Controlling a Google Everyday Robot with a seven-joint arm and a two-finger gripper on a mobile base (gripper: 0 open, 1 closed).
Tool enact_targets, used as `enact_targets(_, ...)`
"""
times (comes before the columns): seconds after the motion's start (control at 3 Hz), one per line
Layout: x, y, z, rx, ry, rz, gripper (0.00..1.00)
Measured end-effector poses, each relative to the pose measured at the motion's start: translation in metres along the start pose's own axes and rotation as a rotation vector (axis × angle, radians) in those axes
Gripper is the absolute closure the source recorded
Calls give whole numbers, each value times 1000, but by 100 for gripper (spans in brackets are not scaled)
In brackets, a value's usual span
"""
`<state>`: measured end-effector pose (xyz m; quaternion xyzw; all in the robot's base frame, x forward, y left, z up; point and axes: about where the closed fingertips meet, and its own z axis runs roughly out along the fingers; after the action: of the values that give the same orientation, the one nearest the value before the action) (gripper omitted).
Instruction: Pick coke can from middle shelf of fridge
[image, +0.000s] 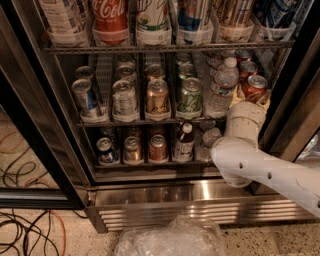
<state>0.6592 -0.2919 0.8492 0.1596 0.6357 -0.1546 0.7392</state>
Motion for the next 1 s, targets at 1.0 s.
enact_targets(1.0,-1,4,18,4,8,-6,68)
